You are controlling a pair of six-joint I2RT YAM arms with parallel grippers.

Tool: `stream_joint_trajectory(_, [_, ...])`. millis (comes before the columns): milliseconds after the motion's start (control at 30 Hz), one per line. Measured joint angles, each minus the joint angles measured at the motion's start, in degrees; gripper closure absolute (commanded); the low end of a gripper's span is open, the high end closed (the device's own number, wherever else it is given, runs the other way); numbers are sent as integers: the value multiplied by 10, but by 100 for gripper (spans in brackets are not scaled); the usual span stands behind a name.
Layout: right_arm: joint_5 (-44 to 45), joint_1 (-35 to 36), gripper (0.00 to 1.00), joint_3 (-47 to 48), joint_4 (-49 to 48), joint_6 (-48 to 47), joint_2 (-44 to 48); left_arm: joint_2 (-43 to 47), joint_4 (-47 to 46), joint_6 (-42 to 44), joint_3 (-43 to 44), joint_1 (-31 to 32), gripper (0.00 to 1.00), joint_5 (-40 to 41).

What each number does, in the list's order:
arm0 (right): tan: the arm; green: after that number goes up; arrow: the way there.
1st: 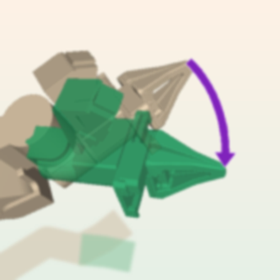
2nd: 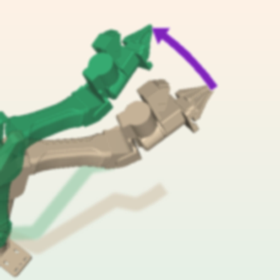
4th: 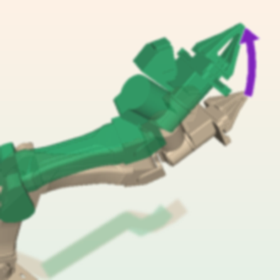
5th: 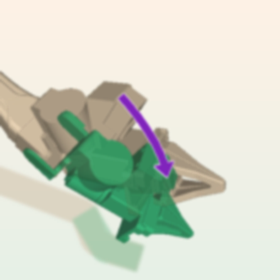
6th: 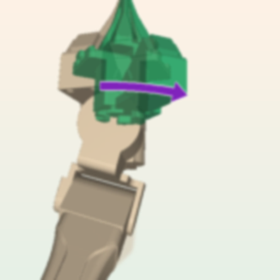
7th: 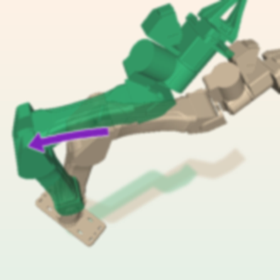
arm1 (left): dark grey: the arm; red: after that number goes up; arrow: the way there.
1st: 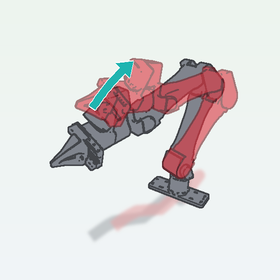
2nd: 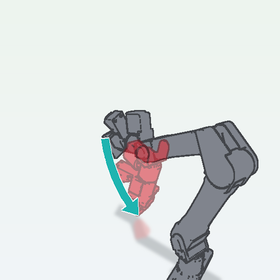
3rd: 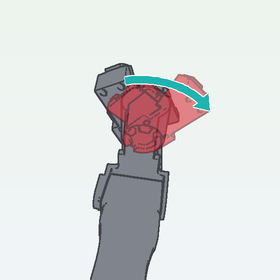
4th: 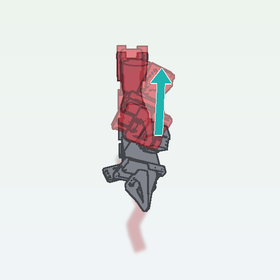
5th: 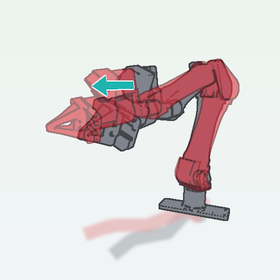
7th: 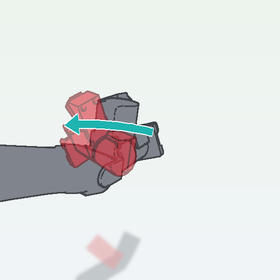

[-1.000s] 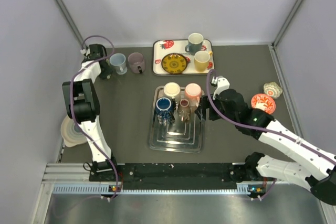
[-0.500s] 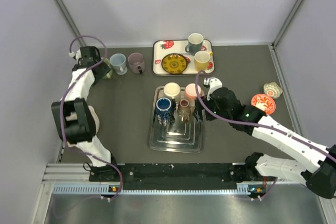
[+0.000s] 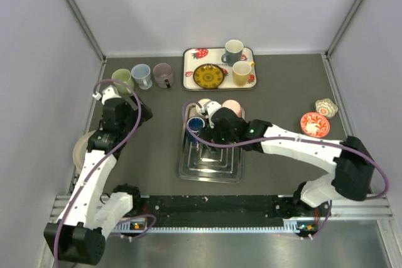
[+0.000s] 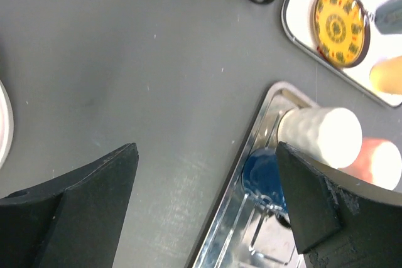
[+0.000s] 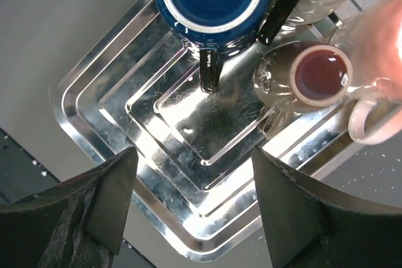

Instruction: Turn the mug right side up

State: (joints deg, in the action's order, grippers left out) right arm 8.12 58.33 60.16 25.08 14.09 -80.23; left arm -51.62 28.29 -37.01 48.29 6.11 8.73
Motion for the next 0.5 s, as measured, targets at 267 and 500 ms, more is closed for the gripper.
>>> stream_joint_trajectory(267, [10, 5, 30, 70, -3, -5, -117, 95, 38, 15, -58, 8, 5, -12])
stream_joint_trajectory(500, [38, 5, 34, 128, -9, -15, -191, 133, 41, 31, -59, 8, 5, 0])
